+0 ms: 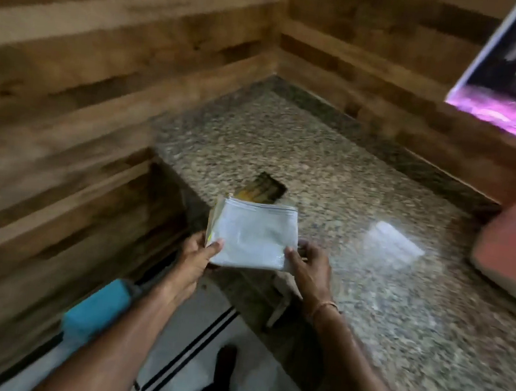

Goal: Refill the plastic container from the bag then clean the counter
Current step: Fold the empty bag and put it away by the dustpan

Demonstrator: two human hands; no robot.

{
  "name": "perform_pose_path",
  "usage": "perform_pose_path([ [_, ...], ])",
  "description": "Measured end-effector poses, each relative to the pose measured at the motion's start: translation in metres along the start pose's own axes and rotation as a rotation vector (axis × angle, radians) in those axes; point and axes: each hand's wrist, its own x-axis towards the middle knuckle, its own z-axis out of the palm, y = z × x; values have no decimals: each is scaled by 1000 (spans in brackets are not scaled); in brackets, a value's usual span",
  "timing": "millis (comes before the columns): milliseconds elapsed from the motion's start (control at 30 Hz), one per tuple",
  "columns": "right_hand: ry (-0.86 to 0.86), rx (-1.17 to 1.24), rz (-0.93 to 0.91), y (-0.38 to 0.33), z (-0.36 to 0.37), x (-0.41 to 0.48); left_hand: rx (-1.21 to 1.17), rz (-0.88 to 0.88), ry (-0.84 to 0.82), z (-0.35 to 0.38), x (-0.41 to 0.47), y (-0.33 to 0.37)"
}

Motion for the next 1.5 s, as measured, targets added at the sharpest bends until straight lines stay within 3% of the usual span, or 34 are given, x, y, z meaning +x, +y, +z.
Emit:
perform_pose_path([
  [233, -448, -257, -96, -28, 116, -86, -112, -100, 503, -162, -105, -54],
  [533, -746, -581, -230, -41, 274, -166, -265, -240, 941, -326, -190, -136],
  [700, -797, -782, -313, -2, 397, -193, -227, -296, 1000, -425, -175, -195],
  [1033, -979, -928, -100, 171, 588, -167, -238, -320, 1030, -536, -66, -338],
  [1133, -979, -884, 54, 243, 632, -155, -274, -312, 1049, -547, -27, -392],
  [1333, -811, -614, 516, 352, 686, -145, -414, -310, 1043, -546, 24, -472],
  [1400, -784, -512, 568, 374, 695, -144, -445, -314, 1046, -544, 29, -483],
  [1500, -779, -455, 497, 400, 706, -140, -487, -321, 1063, -541, 37, -497],
])
